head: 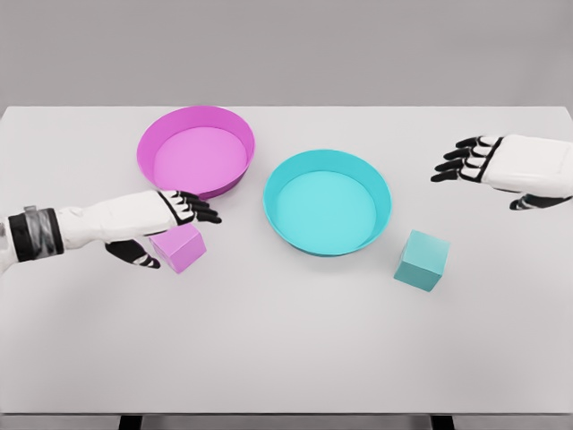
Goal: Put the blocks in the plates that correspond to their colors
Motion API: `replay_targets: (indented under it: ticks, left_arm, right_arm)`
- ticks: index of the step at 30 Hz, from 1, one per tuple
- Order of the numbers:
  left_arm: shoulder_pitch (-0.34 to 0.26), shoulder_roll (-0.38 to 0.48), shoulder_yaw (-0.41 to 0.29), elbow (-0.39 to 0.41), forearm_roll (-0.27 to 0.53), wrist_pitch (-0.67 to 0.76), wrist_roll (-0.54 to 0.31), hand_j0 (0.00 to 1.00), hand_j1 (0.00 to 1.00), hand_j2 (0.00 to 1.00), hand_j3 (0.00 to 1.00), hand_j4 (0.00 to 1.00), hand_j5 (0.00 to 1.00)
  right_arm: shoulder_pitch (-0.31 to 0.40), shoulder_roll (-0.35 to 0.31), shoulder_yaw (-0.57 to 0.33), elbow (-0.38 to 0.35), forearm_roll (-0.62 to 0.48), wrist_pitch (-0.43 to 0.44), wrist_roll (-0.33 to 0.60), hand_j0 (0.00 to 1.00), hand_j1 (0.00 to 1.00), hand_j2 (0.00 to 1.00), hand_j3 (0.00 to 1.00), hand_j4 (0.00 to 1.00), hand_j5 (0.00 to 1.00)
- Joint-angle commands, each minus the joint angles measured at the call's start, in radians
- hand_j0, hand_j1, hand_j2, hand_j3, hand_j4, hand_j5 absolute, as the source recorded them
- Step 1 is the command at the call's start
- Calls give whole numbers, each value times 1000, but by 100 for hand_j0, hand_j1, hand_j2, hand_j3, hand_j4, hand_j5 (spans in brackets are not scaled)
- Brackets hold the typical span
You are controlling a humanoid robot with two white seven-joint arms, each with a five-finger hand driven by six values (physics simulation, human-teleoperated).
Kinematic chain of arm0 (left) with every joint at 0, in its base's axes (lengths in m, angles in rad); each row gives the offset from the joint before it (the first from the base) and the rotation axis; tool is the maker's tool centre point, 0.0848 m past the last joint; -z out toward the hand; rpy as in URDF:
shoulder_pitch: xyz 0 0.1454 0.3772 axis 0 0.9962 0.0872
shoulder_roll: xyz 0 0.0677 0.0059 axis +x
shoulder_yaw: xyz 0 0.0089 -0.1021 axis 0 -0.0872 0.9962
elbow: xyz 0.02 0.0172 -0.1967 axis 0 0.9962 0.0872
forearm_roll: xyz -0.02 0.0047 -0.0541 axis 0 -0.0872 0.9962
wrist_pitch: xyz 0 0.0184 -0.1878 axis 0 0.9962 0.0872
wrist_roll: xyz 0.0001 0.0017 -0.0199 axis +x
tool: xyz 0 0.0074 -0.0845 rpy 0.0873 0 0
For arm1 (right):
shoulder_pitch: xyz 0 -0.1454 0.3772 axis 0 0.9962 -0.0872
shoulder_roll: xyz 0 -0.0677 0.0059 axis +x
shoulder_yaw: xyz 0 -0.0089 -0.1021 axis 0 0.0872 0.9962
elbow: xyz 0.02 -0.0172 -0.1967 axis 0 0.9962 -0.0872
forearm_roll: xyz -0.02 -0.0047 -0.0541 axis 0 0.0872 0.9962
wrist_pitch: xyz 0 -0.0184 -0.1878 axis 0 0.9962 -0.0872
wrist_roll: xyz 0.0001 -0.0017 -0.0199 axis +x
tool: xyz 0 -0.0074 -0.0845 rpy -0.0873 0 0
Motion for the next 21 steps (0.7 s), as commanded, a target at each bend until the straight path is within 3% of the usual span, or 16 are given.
replay_targets:
  ticks: [1,11,21]
  left_arm:
    - [0,-7,-2,4,-26,2,1,100,100,100,100,100,100]
    - [-8,-35,-3,24,-80,2,2,100,100,100,100,100,100]
    - [-9,-33,-3,25,-92,2,2,99,99,99,99,99,99]
  right_arm:
    - [0,1,2,-23,-6,0,0,100,100,100,100,100,100]
    - [32,63,11,-39,-3,0,23,100,100,100,100,100,100]
    - [58,81,11,-79,-2,0,39,100,100,100,100,100,100]
